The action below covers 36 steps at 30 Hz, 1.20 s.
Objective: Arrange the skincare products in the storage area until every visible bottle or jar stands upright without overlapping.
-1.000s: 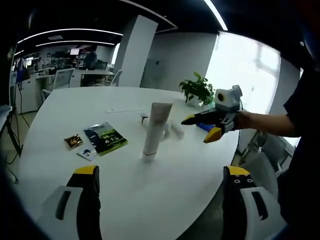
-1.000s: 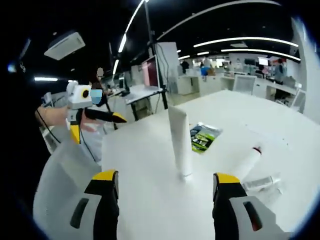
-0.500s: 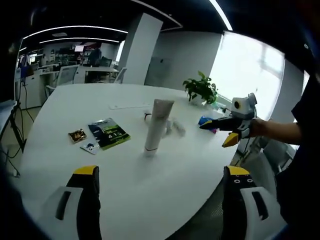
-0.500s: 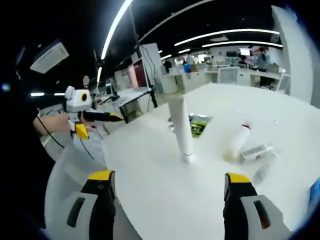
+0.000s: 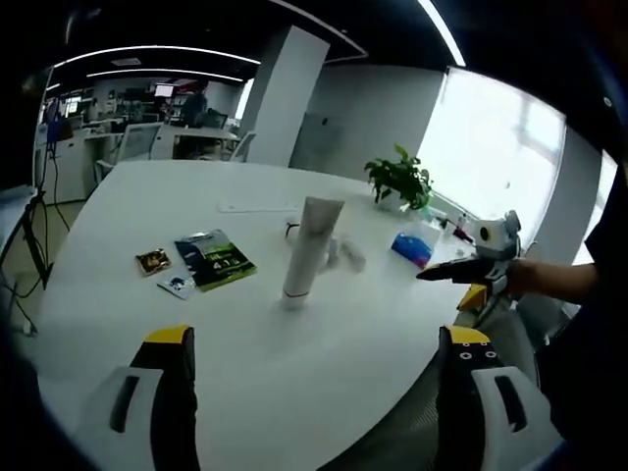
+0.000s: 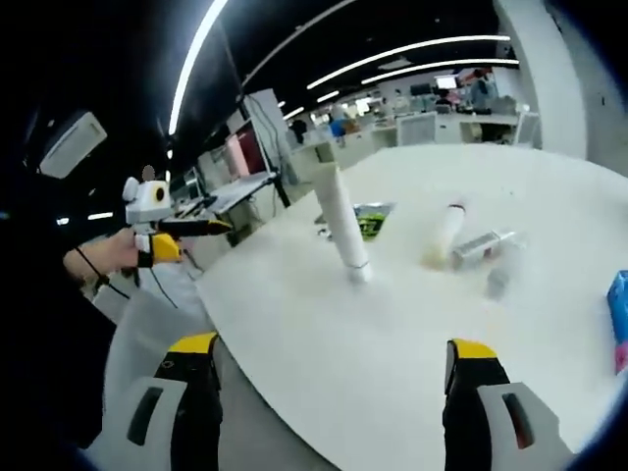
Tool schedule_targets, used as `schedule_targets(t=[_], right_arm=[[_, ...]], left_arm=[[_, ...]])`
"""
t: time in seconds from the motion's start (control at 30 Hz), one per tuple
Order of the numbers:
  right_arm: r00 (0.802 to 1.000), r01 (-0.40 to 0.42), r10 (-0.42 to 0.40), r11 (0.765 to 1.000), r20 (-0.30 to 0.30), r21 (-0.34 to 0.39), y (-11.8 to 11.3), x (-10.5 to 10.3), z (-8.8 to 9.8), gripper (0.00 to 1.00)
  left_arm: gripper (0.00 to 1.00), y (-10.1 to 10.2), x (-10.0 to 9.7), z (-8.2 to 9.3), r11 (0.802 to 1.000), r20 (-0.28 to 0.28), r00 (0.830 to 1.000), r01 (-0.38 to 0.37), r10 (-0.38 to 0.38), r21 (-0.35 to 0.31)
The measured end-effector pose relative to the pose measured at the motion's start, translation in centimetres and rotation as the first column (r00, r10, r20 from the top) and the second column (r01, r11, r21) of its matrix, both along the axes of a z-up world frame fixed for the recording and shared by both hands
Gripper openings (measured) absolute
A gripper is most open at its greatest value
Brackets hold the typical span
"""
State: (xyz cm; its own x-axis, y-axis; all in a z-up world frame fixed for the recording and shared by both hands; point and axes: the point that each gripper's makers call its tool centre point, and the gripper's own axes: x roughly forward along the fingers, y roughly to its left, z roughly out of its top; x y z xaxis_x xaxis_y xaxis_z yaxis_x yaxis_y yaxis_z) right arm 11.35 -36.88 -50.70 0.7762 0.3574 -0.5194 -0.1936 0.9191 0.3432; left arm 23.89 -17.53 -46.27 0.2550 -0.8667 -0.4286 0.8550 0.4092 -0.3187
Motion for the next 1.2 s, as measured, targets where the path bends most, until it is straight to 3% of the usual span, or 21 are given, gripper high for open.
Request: schedule_targets(t=[0.27,0.7,1.2], right_arm=[[0.997,0.08,-0.079,0.996,-0.017,0.04,-0.4,-0.9,-1.0,0.99],[0.995,0.093,-0.092,0.995,-0.021,0.02,-1.0,-0.5,-0.7,0.98],[0.989,0.113,-0.115,0.993,-0.09,-0.02,-2.4,3.2,-1.0,0.78]], left_arm=[[0.96,0.6,-0.9,-1.0,1.0,-0.02,1.0,-0.007,0.007,0.023],[0.96,0.5,-0.3,-0.6,1.0,-0.013,1.0,-0.005,0.006,0.023],[0.95,0.6,0.0,-1.2,0.999,-0.036,0.999,-0.027,0.027,0.019]])
